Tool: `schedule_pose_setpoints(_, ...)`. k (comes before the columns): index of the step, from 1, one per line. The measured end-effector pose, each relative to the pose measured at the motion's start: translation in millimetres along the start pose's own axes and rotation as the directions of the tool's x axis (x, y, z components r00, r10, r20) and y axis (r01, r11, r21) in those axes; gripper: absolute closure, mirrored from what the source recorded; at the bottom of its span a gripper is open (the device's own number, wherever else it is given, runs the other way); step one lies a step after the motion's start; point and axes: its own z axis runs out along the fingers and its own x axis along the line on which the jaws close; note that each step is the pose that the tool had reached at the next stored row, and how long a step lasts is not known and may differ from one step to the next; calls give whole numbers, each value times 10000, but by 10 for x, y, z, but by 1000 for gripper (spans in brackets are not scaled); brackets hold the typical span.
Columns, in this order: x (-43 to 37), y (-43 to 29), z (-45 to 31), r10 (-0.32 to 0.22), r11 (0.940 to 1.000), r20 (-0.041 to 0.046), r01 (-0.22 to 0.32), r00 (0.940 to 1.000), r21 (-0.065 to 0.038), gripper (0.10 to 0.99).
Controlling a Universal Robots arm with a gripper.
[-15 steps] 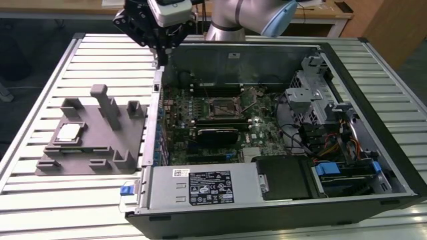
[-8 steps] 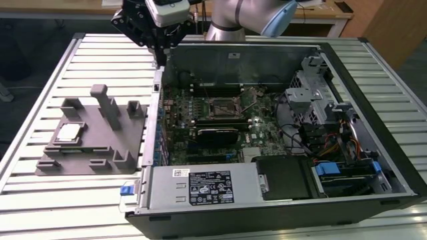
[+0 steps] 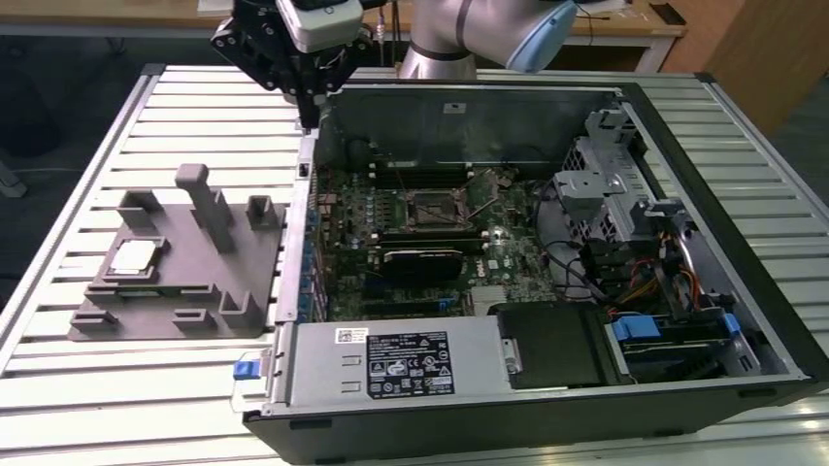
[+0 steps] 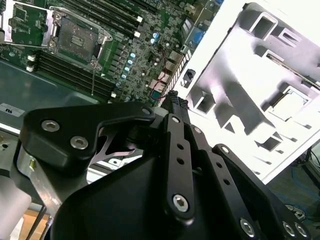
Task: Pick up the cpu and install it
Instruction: 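Reach for the cpu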
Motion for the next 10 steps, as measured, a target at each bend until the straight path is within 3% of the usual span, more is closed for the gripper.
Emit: schedule_pose_setpoints(10, 81, -6, 0, 0, 10000, 0, 0, 10000, 1, 980)
